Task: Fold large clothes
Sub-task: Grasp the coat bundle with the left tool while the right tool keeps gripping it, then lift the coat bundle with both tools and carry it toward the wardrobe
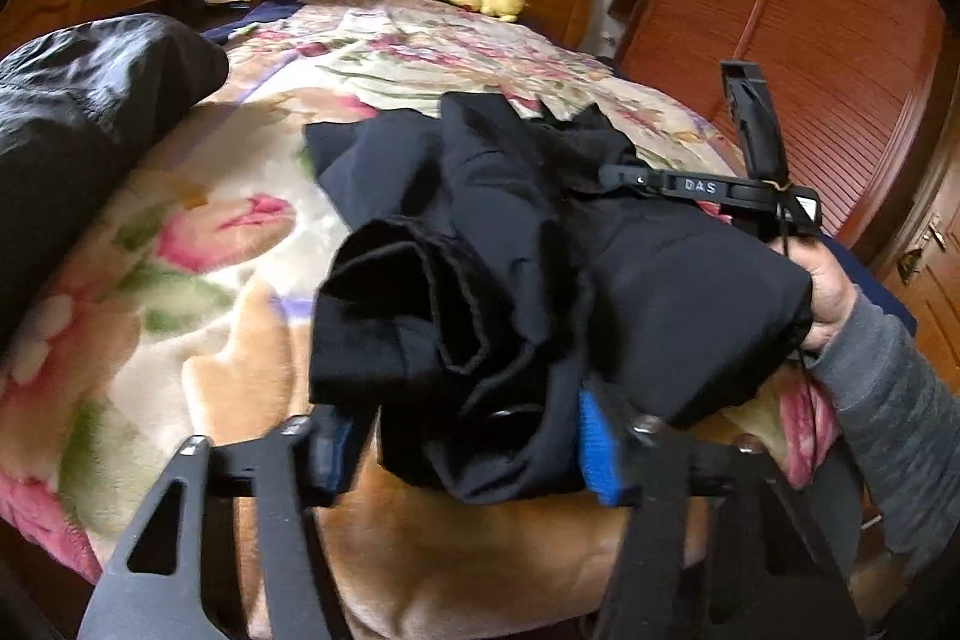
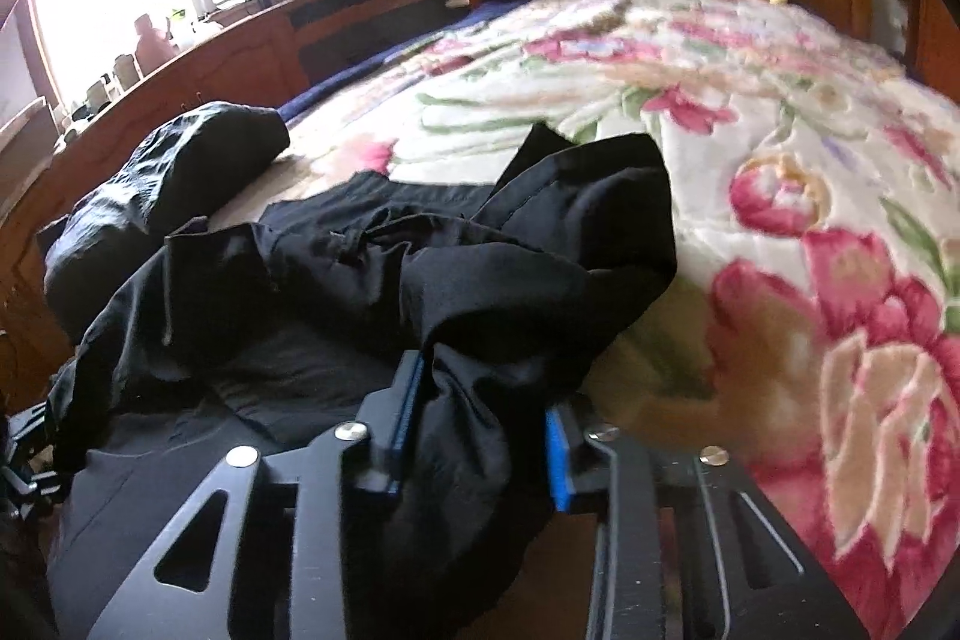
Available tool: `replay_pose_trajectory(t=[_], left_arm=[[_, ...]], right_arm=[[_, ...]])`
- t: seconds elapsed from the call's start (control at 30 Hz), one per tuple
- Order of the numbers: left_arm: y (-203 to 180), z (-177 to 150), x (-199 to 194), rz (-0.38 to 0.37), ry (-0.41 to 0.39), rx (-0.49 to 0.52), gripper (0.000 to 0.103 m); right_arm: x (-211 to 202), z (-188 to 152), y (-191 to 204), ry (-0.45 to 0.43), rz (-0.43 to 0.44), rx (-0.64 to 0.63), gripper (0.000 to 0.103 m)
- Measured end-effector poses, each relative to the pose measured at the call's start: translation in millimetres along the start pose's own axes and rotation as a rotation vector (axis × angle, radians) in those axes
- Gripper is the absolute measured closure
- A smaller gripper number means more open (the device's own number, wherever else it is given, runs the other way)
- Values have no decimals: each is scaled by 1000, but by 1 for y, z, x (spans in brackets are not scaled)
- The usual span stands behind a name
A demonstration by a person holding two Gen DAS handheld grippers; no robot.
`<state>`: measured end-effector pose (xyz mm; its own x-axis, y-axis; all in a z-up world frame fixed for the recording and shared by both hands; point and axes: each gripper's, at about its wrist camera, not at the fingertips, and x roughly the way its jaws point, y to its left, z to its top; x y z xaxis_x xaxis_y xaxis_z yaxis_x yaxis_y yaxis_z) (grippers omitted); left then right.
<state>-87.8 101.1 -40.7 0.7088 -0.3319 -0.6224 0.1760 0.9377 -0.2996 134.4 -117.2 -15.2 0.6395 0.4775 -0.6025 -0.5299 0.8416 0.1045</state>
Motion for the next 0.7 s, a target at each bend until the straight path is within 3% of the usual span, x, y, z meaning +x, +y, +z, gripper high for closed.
replay_pose_trajectory(t=[0.1,0.2,0.37,0.7], left_arm=[[-8,2,-4,10,-7,39,61],[-18,5,-8,47,-21,84,69],[-26,8,-12,73,-50,114,73],[-44,12,-13,44,-78,166,80]], right_arm=[[-14,-3,3,-56,-15,-11,80],[-24,-8,6,-91,-38,-27,81],[-38,-15,11,-140,-64,-42,84],[-62,-25,10,-159,-111,-54,86]])
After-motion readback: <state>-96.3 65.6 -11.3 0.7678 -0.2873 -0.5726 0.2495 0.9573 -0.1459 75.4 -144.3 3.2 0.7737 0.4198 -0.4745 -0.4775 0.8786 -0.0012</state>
